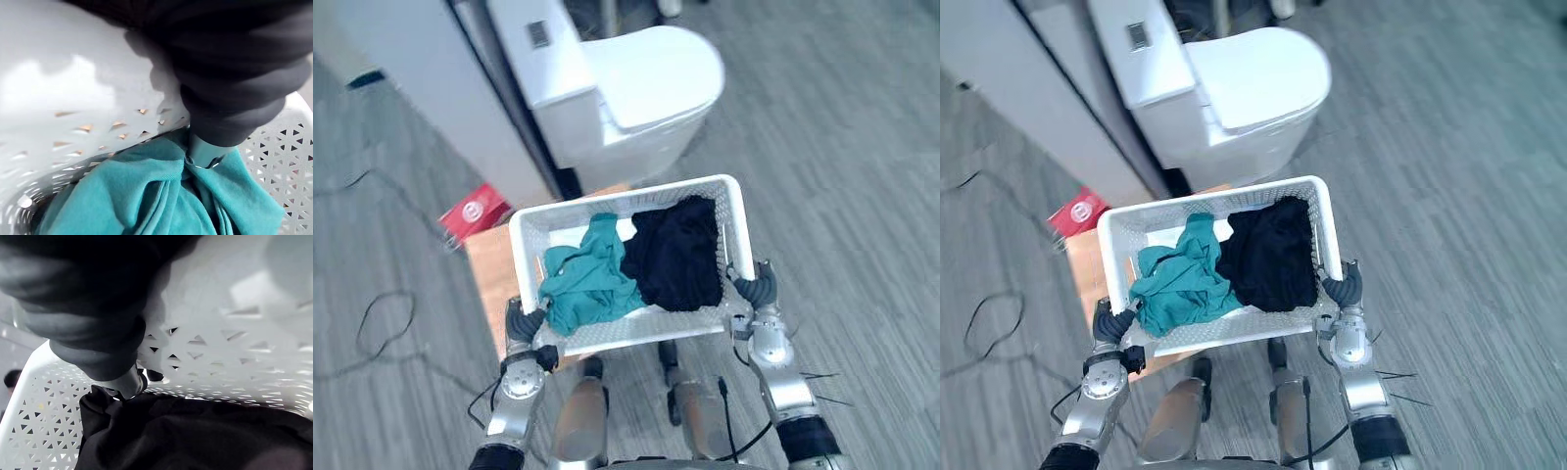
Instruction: Pick up the laundry basket with both hands and put the clothes into the washing machine.
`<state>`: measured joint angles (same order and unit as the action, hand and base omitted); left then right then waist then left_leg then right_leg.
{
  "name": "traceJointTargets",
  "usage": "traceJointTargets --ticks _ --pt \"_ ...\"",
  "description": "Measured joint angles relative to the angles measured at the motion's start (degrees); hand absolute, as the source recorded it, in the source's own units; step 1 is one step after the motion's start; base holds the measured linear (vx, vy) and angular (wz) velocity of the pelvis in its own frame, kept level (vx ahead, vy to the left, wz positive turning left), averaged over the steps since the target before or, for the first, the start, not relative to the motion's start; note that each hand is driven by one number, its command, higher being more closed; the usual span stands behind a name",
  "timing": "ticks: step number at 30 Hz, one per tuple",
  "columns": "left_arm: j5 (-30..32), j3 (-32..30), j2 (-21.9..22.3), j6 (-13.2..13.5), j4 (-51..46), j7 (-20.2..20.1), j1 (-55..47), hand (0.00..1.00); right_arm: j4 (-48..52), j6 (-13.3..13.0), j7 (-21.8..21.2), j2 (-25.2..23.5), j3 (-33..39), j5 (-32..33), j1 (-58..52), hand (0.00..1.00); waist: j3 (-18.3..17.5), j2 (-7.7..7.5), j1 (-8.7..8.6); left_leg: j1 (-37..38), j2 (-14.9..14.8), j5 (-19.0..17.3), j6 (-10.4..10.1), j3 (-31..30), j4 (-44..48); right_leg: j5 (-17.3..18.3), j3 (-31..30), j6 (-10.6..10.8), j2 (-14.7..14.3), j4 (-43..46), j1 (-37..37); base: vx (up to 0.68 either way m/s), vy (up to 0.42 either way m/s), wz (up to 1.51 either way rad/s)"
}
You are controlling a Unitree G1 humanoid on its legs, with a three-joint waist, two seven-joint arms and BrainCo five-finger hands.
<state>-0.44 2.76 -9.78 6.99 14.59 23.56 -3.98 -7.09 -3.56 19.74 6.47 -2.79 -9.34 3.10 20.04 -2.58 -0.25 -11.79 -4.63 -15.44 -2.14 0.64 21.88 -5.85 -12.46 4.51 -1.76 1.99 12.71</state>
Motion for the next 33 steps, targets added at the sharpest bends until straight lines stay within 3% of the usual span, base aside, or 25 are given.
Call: traceJointTargets --ticks 1,2,3,6,7,9,11,12,13,14,15,16,17,18,19,21,23,24,25,27,29,30,31,32,33 --pt "0.0 0.0 0.0 0.0 -0.2 -0.1 0.0 1.00 0.2 -0.1 0.0 0.0 0.1 0.0 0.0 1.00 -0.2 -0.29 -0.32 0.4 -0.8 -0.2 0.3 1.8 0.1 -0.7 -0.2 -0.7 0.0 -0.7 0.3 -0.06 0.053 -1.03" --pt "0.0 -0.2 0.0 0.0 -0.7 -0.3 0.0 1.00 0.4 -0.1 -0.1 -0.1 0.2 0.0 0.1 1.00 -0.9 -0.64 -0.82 0.7 -1.5 -0.2 0.5 5.1 0.1 -0.5 3.1 -4.8 0.5 -1.5 0.8 -0.08 0.057 -1.47" --pt "0.0 -0.7 0.2 -0.1 -1.2 -0.7 -0.1 1.00 0.4 -0.1 -0.6 -0.2 0.3 0.0 0.3 1.00 -1.1 -0.48 -0.52 1.9 -2.9 -0.3 0.9 9.4 -0.1 1.9 14.6 -8.5 3.1 1.3 2.4 -0.09 0.054 -1.88" --pt "-0.1 -1.8 0.2 -0.6 -4.2 -1.0 -4.7 1.00 0.3 0.0 -2.3 -1.5 -0.1 -0.5 -1.0 1.00 -2.4 -1.11 0.33 10.1 -5.1 -1.0 1.2 24.1 -1.7 5.7 40.6 -13.5 10.5 13.6 3.2 -0.01 -0.002 -2.28" --pt "-0.1 -1.8 0.4 -0.7 -5.9 -1.1 -6.1 1.00 0.3 0.0 -2.7 -1.5 -0.2 -0.5 -1.4 1.00 -3.7 -1.15 0.20 11.7 -5.3 -2.0 0.0 28.0 -1.0 5.0 42.9 -12.2 10.9 14.9 3.4 0.06 -0.062 -2.08" --pt "-0.1 -1.7 0.6 -1.0 -6.2 -1.1 -5.5 1.00 0.3 -0.2 -2.9 -0.5 -0.2 -0.3 -0.6 1.00 -4.3 -0.27 -0.47 13.6 -5.9 -3.4 -0.3 30.6 -0.5 3.8 39.6 -10.6 8.1 14.2 4.0 0.06 -0.080 -1.93" --pt "-0.1 -1.0 0.6 -1.4 -6.2 -1.1 -4.9 1.00 0.3 -0.2 -3.0 0.4 -0.1 -0.1 -0.5 1.00 -5.9 0.94 -1.02 15.9 -7.5 -5.9 -1.1 33.9 -1.8 4.5 34.7 -8.1 2.7 9.9 4.2 0.06 -0.095 -1.97" --pt "0.0 -0.9 0.9 -1.6 -5.9 -1.1 -4.4 1.00 0.5 -0.2 -3.0 0.8 0.0 0.0 -0.4 1.00 -6.8 2.09 -1.10 16.0 -10.3 -6.5 -1.1 36.8 -1.7 9.3 36.0 -8.4 0.8 11.5 5.0 0.10 -0.131 -1.73" --pt "-0.1 -0.8 0.6 -1.6 -5.9 -1.2 -4.3 1.00 0.7 -0.2 -2.9 0.7 0.0 0.7 -0.7 1.00 -6.8 0.76 -2.31 14.5 -11.8 -7.4 0.4 36.5 6.7 13.7 33.3 -9.6 2.8 23.3 7.2 0.13 -0.143 -1.50" --pt "-0.2 -0.7 0.6 -1.7 -5.8 -1.2 -4.1 1.00 0.8 -0.2 -3.0 0.8 0.0 0.9 -1.2 1.00 -7.1 -0.16 -2.69 13.1 -12.8 -7.6 1.2 35.7 13.1 17.0 30.9 -8.4 3.0 24.0 6.2 0.14 -0.219 -1.36" --pt "-1.3 -0.2 1.5 -2.3 -5.1 -1.2 -4.1 1.00 0.6 0.1 -3.0 1.6 0.0 0.9 -1.6 1.00 -6.8 1.55 -1.99 9.1 -17.5 -6.0 8.0 31.1 25.3 17.6 27.7 -9.2 -1.3 23.8 5.1 0.17 -0.215 -1.15" --pt "-1.6 0.0 1.6 -2.5 -4.7 -1.2 -4.3 1.00 0.7 0.3 -3.0 1.9 -0.1 0.9 -1.7 1.00 -6.7 2.07 -1.57 6.5 -18.4 -4.5 11.0 27.4 30.6 17.3 26.7 -9.8 -2.8 22.9 4.1 0.24 -0.212 -1.54" --pt "-2.1 1.1 2.0 -2.6 -4.1 -1.2 -4.9 1.00 0.7 0.4 -3.0 2.9 -0.2 0.9 -1.8 1.00 -6.3 2.95 -0.92 2.1 -15.8 -4.9 8.3 17.9 37.2 16.7 24.4 -10.1 -4.8 21.5 1.8 0.24 -0.091 -1.36" --pt "-2.4 2.0 2.3 -2.6 -3.6 -1.2 -5.5 1.00 0.7 0.6 -3.1 4.2 -0.2 0.9 -1.8 1.00 -6.2 3.16 -0.19 -1.7 -10.1 -5.9 5.5 11.4 38.8 16.7 21.7 -10.6 -5.6 20.0 -0.2 0.26 -0.018 -1.23" --pt "-2.4 2.1 2.6 -2.6 -3.5 -1.2 -5.8 1.00 0.7 0.6 -3.2 4.8 -0.4 0.9 -1.9 1.00 -6.2 3.18 0.00 -3.3 -7.5 -6.4 4.8 9.5 38.1 16.7 20.6 -10.9 -5.7 18.9 -1.3 0.28 0.020 -0.98" --pt "-2.9 2.6 3.1 -2.6 -3.5 -1.2 -6.5 1.00 1.5 0.7 -3.5 6.0 -0.7 0.9 -1.8 1.00 -6.2 4.09 2.11 -9.9 -1.3 -5.9 3.5 7.0 25.3 16.2 18.9 -11.8 -5.7 11.0 -7.4 0.40 0.064 -0.86" --pt "-2.9 2.7 3.1 -2.6 -3.5 -1.2 -6.4 1.00 2.2 0.7 -3.6 6.4 -0.8 0.9 -1.7 1.00 -6.4 4.71 2.89 -12.5 -0.1 -4.2 0.9 6.9 16.7 15.6 18.9 -11.6 -5.7 7.5 -9.7 0.31 0.073 -0.49" --pt "-2.9 2.7 3.2 -2.7 -3.6 -1.2 -6.4 1.00 2.2 0.7 -3.6 6.6 -0.8 0.9 -1.1 1.00 -6.8 5.47 3.43 -14.5 0.5 -0.2 -1.4 7.5 5.5 14.8 18.9 -10.3 -5.9 4.1 -12.1 0.31 0.079 -0.30" --pt "-2.9 2.7 3.3 -2.8 -3.7 -1.2 -6.3 1.00 2.2 0.7 -3.5 6.8 -0.8 0.9 -1.1 1.00 -6.9 5.55 3.85 -14.6 0.8 3.2 -0.3 7.7 2.9 15.0 18.7 -9.7 -5.9 2.9 -13.3 0.48 0.116 -0.29" --pt "-2.9 2.6 3.9 -3.4 -4.1 -1.2 -6.3 1.00 2.2 0.7 -3.4 7.0 -0.7 0.9 -1.1 1.00 -8.1 4.70 4.48 -14.2 2.2 9.3 5.7 9.6 1.9 18.0 18.4 -7.0 -4.1 3.8 -15.1 0.61 0.140 -0.01" --pt "-2.8 2.6 4.5 -3.8 -4.1 -1.2 -6.4 1.00 1.1 0.7 -3.4 7.0 -0.5 1.0 -1.0 1.00 -8.5 4.39 4.34 -12.1 2.7 8.2 10.7 11.0 3.8 20.1 17.9 -4.7 -2.5 13.1 -13.0 0.69 0.136 0.08" --pt "-2.8 2.6 4.3 -4.3 -4.1 -1.2 -7.1 1.00 -0.4 0.7 -3.9 6.7 -0.5 1.1 -1.1 1.00 -8.5 4.09 4.48 -9.3 3.3 5.5 11.2 12.1 4.6 21.4 16.9 2.0 -0.6 27.1 -9.0 0.84 0.152 0.01" --pt "-2.8 2.7 4.0 -4.7 -4.1 -1.3 -7.8 1.00 -1.6 0.7 -4.6 6.0 -0.4 1.1 -1.3 1.00 -8.5 3.99 3.96 -5.3 4.7 2.8 11.7 11.8 4.6 19.0 16.7 6.9 1.8 42.2 -4.9 0.70 0.125 0.01" --pt "-2.8 2.7 3.9 -4.9 -4.1 -1.3 -8.1 1.00 -2.1 0.7 -4.9 5.8 -0.4 1.1 -1.5 1.00 -8.5 3.95 3.83 -3.0 5.5 1.5 11.9 11.3 4.2 18.6 17.1 5.7 3.2 49.3 -3.0 0.85 0.093 0.10" --pt "-2.1 2.7 3.5 -5.5 -4.1 -1.3 -8.6 1.00 -3.1 0.7 -5.0 5.0 -0.4 1.0 -2.1 1.00 -8.4 4.10 3.65 3.3 6.5 -1.0 11.9 10.5 2.3 20.5 19.1 0.0 6.1 60.1 -0.1 0.70 0.052 0.10"
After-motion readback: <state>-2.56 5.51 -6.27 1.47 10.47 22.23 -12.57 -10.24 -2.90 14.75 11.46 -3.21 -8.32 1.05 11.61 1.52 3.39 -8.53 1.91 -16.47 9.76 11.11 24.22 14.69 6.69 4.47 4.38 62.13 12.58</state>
